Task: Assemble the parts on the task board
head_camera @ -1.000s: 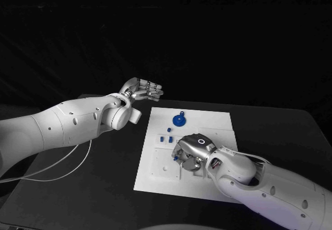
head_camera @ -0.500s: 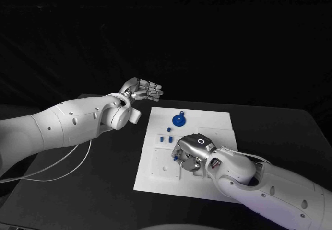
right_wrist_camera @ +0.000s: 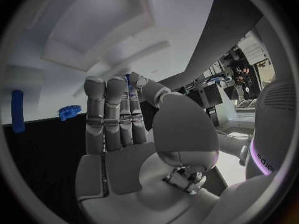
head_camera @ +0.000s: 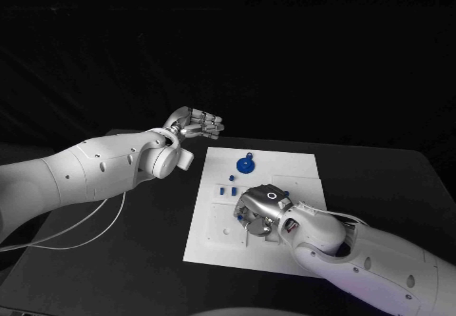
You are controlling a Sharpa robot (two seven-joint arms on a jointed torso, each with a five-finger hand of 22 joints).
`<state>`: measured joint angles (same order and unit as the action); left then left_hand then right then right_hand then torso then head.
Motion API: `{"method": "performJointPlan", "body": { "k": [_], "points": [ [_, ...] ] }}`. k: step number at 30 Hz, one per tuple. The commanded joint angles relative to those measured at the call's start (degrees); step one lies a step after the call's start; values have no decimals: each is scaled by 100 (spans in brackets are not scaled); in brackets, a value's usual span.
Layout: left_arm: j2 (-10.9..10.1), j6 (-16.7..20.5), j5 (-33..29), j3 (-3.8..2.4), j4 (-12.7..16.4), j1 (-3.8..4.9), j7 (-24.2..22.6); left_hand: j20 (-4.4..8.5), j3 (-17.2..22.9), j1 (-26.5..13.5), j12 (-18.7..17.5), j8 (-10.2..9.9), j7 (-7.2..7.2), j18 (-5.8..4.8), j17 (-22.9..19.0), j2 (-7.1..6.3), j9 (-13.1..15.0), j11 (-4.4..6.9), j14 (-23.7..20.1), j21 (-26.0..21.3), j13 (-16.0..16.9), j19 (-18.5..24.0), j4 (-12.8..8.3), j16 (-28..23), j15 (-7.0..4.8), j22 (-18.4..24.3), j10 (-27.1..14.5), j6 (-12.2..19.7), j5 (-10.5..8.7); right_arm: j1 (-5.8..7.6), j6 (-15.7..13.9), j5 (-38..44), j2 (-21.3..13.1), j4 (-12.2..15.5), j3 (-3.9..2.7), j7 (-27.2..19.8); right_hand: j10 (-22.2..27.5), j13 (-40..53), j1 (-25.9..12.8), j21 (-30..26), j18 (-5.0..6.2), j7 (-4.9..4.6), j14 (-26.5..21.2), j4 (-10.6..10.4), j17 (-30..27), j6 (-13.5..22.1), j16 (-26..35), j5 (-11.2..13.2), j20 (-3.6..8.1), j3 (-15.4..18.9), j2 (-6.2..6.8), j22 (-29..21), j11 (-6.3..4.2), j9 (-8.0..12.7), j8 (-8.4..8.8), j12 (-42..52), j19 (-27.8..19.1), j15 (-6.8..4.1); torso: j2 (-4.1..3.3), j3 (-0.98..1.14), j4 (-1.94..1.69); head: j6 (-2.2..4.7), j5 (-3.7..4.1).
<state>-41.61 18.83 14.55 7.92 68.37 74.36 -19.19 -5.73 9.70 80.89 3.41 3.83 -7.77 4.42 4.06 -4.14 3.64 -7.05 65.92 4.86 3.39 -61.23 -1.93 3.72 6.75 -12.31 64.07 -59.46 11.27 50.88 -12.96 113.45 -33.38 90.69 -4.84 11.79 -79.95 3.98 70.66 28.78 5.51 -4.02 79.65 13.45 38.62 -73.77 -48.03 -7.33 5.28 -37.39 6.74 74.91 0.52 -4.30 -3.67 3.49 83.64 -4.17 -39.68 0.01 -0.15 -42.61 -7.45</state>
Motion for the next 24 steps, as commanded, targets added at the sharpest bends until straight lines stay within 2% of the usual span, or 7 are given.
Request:
{"method": "performJointPlan", "body": {
  "k": [1,4,6,9,12,14,24],
  "points": [
    [11,-80,-33,-4,5,4,-35,-4,22,3,-3,-20,-41,26,-5,16,-8,-45,20,22,-5,-5,-1,-22,2,4,-12,-10,-5,-29,229,71,5,-24,37,50,54,-11,-58,-34,59,-25,-1,-20,5,40,29,-74,-12,3,12,268,25,11,-15,16,218,40,1,0,-1,4,-4],
    [9,-83,-33,-4,3,4,-34,-4,22,3,-3,-20,-41,26,-5,16,-8,-45,20,22,-5,-5,-1,-22,2,4,-12,-10,-5,-29,189,-27,-1,-31,43,21,283,-28,-124,-99,93,-78,-16,-87,8,276,18,-398,-60,221,102,256,93,42,-1,8,198,103,1,1,3,2,-7],
    [7,-84,-33,-4,2,4,-33,-5,28,2,-3,-20,-42,27,-5,14,-8,-45,19,30,-5,2,-2,-21,2,2,-14,-10,-11,-28,137,-74,-6,-35,45,8,439,-35,-152,-159,131,-125,-28,-121,11,487,11,-456,-79,339,150,241,147,54,5,4,187,116,1,1,6,0,-7],
    [6,-90,-33,-4,2,4,-31,-6,36,1,-3,-20,-42,27,-5,13,-8,-46,18,41,-5,11,-3,-21,3,-1,-16,-11,-19,-28,29,-148,-16,-38,46,-12,795,-45,-228,-333,211,-206,-64,-151,8,827,11,-522,-132,452,312,197,265,58,-1,3,163,184,0,5,6,3,-4],
    [2,-96,-33,-3,2,4,-29,-6,36,1,-3,-20,-42,27,-5,13,-8,-46,18,41,-5,11,-3,-21,3,-1,-16,-11,-19,-28,-78,-206,-31,-28,47,-34,1039,-46,-239,-514,308,-206,-100,-179,-7,931,9,-620,-210,621,417,150,329,57,-4,6,141,238,0,6,6,7,-3],
    [-1,-97,-34,-3,1,4,-29,-10,26,-22,-3,-20,-42,24,-5,15,-8,-48,15,41,-4,13,13,-22,6,-1,-17,-9,-46,-28,-170,-245,-48,-9,48,-44,1179,-43,-225,-630,348,-171,-120,-188,-21,1003,12,-658,-243,755,456,117,357,56,-8,14,132,262,-1,8,6,9,-1],
    [-11,-99,-35,-1,-11,4,-32,-13,7,-29,-3,-18,-39,23,-4,18,-7,-47,14,38,-4,13,27,-22,7,5,-18,-14,-96,-24,-527,-396,-255,190,28,-20,1360,-44,-138,-861,427,-203,-134,-218,-117,1098,-12,-739,-301,1067,495,64,407,62,-10,14,184,299,5,6,11,65,53]
  ]
}}
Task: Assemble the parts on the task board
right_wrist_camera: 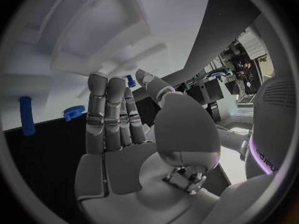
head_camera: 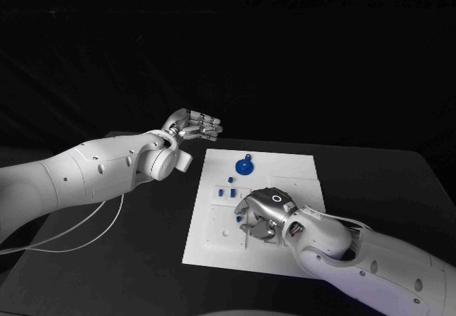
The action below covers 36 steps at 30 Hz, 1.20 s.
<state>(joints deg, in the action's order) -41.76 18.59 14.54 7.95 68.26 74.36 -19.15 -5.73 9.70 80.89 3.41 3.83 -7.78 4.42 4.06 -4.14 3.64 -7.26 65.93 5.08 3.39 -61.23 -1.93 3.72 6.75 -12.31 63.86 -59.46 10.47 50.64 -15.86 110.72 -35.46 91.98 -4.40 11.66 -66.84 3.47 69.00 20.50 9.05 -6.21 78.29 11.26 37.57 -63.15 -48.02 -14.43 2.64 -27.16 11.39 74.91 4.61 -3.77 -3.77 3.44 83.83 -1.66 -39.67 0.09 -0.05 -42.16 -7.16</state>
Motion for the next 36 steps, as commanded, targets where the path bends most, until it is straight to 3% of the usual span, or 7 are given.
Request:
{"method": "performJointPlan", "body": {
  "k": [1,5,11,16,20,30,36],
  "points": [
    [5,-75,-34,-3,-4,4,-37,-13,7,-29,-3,-18,-39,23,-4,18,-7,-26,13,16,-4,13,27,-22,7,5,4,-14,-15,1,-256,-152,-79,88,-35,-7,49,6,21,-29,73,16,1,-4,-14,31,-14,-26,-38,49,30,66,-1,9,-2,19,166,49,3,-2,0,26,32],
    [6,-79,-34,-2,-15,4,-42,-14,-17,-5,-3,-20,-40,25,-4,22,-8,-26,12,12,-4,9,29,-22,7,16,3,-9,-16,12,-297,-356,-232,188,-187,-30,-2,6,9,-5,66,29,15,-62,-40,36,-38,-43,-30,79,18,91,-17,9,-1,19,204,38,1,-1,1,72,72],
    [-9,-82,-34,1,-15,4,-49,-14,-17,-5,-3,-20,-40,25,-4,22,-8,-26,12,12,-4,9,29,-22,7,16,3,-9,-16,34,-99,-841,-518,283,-702,-184,-256,0,18,74,2,-35,28,-122,-52,-46,-59,-88,1,-110,-30,150,-62,8,-4,11,211,8,5,4,6,123,119],
    [-18,-86,-34,5,-22,2,-55,-12,-28,9,-2,-19,-38,25,-4,25,-8,-23,16,10,-4,4,30,-22,5,24,11,-16,-11,234,167,-1260,-819,294,-969,-306,-287,0,0,168,-47,-19,34,-176,-53,-76,-76,-147,18,16,-48,191,-74,6,-2,10,221,3,6,1,9,150,165],
    [-12,-88,-34,7,-32,1,-59,-12,-28,9,-2,-19,-38,25,-4,25,-8,-23,16,10,-4,4,30,-22,5,24,11,-16,-11,383,357,-1441,-993,209,-1036,-352,-237,1,23,153,-44,-16,29,-200,-58,-51,-78,-182,13,238,-60,186,-64,7,-1,12,214,12,3,-3,2,166,204],
    [0,-111,-34,8,-38,-2,-75,-12,-28,9,-2,-19,-38,25,-4,25,-8,-23,16,10,-4,4,30,-22,5,24,11,-16,-11,539,766,-1494,-1160,-29,-1075,-340,77,11,382,-276,62,79,-44,-450,-108,238,-68,-50,-68,1839,-260,107,-1,7,-5,27,185,76,-7,-1,-5,188,256],
    [-11,-115,-34,8,-36,-2,-85,-12,-28,9,-2,-19,-38,25,-4,25,-8,-23,16,10,-4,4,30,-22,5,24,11,-16,-11,463,967,-1329,-1147,-111,-1039,-285,35,10,442,-292,49,71,-41,-522,-120,246,-73,-61,-56,1984,-290,122,-19,8,-3,24,200,65,-1,-3,-16,181,259]
  ]
}}
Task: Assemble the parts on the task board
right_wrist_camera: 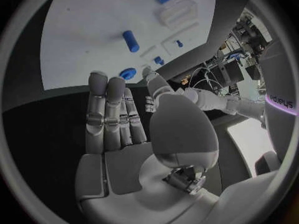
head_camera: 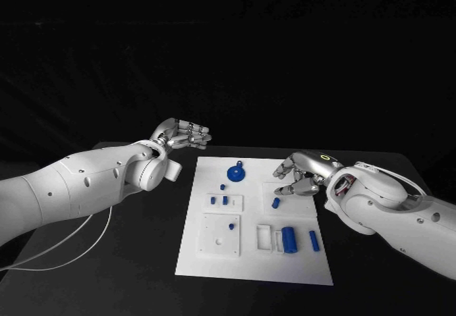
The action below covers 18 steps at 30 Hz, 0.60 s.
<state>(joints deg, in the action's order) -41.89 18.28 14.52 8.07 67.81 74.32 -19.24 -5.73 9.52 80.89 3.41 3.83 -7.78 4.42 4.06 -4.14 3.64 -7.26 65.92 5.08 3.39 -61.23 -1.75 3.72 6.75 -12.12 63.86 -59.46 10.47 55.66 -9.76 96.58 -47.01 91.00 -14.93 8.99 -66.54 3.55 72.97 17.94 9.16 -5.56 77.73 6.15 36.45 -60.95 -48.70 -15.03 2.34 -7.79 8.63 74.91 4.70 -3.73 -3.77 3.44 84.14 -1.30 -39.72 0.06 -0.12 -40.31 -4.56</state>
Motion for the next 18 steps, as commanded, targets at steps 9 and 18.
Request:
{"method": "performJointPlan", "body": {
  "k": [9,18],
  "points": [
    [-21,-84,-32,-4,11,1,-78,-12,-11,11,-3,-19,-38,25,-4,25,-8,-24,16,10,-4,4,12,-22,5,7,10,-16,-11,-187,555,232,35,57,75,22,-77,4,42,3,13,16,31,-38,-17,65,-4,-39,-11,126,-33,136,-52,4,-2,28,185,13,2,1,-1,-42,-19],
    [-23,-93,-32,-4,7,0,-74,-10,-19,44,-3,-20,-40,25,-4,18,-8,-24,15,8,-4,1,-7,-21,4,23,6,-12,-14,-269,524,519,69,68,104,147,-250,-3,82,98,-34,24,45,76,-17,-6,-1,202,31,-182,-170,154,-96,6,-1,17,209,-25,3,2,-2,-30,3]
  ]
}}
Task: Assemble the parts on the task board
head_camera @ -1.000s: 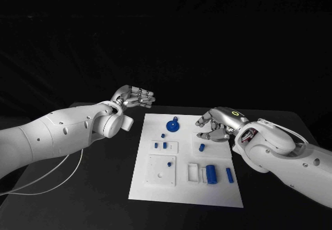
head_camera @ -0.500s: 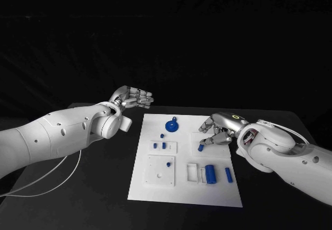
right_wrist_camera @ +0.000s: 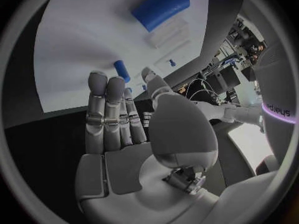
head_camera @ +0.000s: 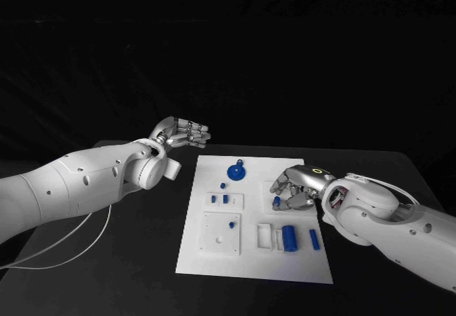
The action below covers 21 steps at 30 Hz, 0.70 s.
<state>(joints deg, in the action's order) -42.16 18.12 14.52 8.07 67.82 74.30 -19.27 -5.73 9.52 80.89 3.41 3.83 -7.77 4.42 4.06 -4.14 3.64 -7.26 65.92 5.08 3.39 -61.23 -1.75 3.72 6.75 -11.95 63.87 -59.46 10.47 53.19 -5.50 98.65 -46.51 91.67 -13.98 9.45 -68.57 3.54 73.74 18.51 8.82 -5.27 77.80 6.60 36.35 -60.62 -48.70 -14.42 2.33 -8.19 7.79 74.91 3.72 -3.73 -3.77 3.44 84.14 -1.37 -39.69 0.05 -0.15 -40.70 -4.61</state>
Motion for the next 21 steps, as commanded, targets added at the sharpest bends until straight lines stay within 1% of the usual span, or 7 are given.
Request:
{"method": "performJointPlan", "body": {
  "k": [1,2,3,4,5,10,21],
  "points": [
    [4,-76,-32,-4,5,2,-70,-10,-18,45,-3,-20,-40,25,-4,19,-8,-25,14,9,-5,2,-11,-21,4,5,6,-13,-14,-34,57,368,29,-6,13,120,-72,-3,12,60,-7,-35,46,77,-7,-63,-1,396,40,-319,-88,156,-2,7,-1,15,214,-23,-1,3,0,13,15],
    [3,-75,-32,-4,4,2,-69,-9,-13,50,-4,-20,-39,24,-5,24,-8,-25,13,11,-5,3,-22,-22,4,5,7,-16,-14,-46,11,414,38,-12,17,143,-74,-7,-136,75,-23,-11,54,144,-6,-110,1,442,47,-698,34,151,13,6,0,5,214,-37,-2,5,0,16,22],
    [4,-75,-32,-4,3,2,-69,-9,-13,50,-4,-20,-39,24,-5,24,-8,-25,13,11,-5,3,-22,-22,4,5,7,-16,-14,-57,-31,456,48,-18,20,164,-100,-4,-158,87,-23,-17,57,144,-6,-120,2,463,52,-832,10,150,-11,7,-1,15,218,-33,-5,6,0,17,14],
    [4,-76,-32,-4,3,2,-69,-9,-13,50,-4,-20,-39,24,-5,24,-8,-25,13,11,-5,3,-22,-22,4,5,7,-16,-14,-67,-63,493,58,-23,22,181,-114,-6,-130,116,-27,-40,65,197,-3,-150,-1,696,59,-1068,4,154,-15,8,-1,11,223,-38,-4,6,0,16,9],
    [3,-77,-32,-4,3,2,-68,-9,-13,50,-4,-20,-39,24,-5,24,-8,-25,13,11,-5,3,-22,-22,4,5,7,-16,-14,-75,-87,523,68,-29,24,196,-129,-5,-244,145,-31,-39,64,232,0,-174,-1,731,59,-1383,103,154,-16,7,1,12,223,-39,-4,6,-1,13,5],
    [0,-78,-32,-4,3,2,-67,-9,-12,38,-3,-20,-41,23,-4,31,-8,-26,14,12,-5,6,-17,-21,5,5,7,-17,-14,-107,-159,621,105,-50,35,245,-246,-4,-331,268,-54,-44,86,257,19,-294,-18,846,84,-2001,155,168,-42,3,-4,14,227,-64,-1,1,0,-2,2],
    [-3,-83,-32,-4,1,2,-57,-9,-7,32,-3,-19,-39,23,-4,40,-8,-25,14,16,-5,6,-13,-22,4,5,8,-19,-11,-138,-202,693,141,-76,53,270,-404,1,-277,420,-89,-38,92,291,58,-567,-33,1059,121,-2568,119,195,-86,-7,-21,18,220,-98,0,1,-2,-20,21]
  ]
}}
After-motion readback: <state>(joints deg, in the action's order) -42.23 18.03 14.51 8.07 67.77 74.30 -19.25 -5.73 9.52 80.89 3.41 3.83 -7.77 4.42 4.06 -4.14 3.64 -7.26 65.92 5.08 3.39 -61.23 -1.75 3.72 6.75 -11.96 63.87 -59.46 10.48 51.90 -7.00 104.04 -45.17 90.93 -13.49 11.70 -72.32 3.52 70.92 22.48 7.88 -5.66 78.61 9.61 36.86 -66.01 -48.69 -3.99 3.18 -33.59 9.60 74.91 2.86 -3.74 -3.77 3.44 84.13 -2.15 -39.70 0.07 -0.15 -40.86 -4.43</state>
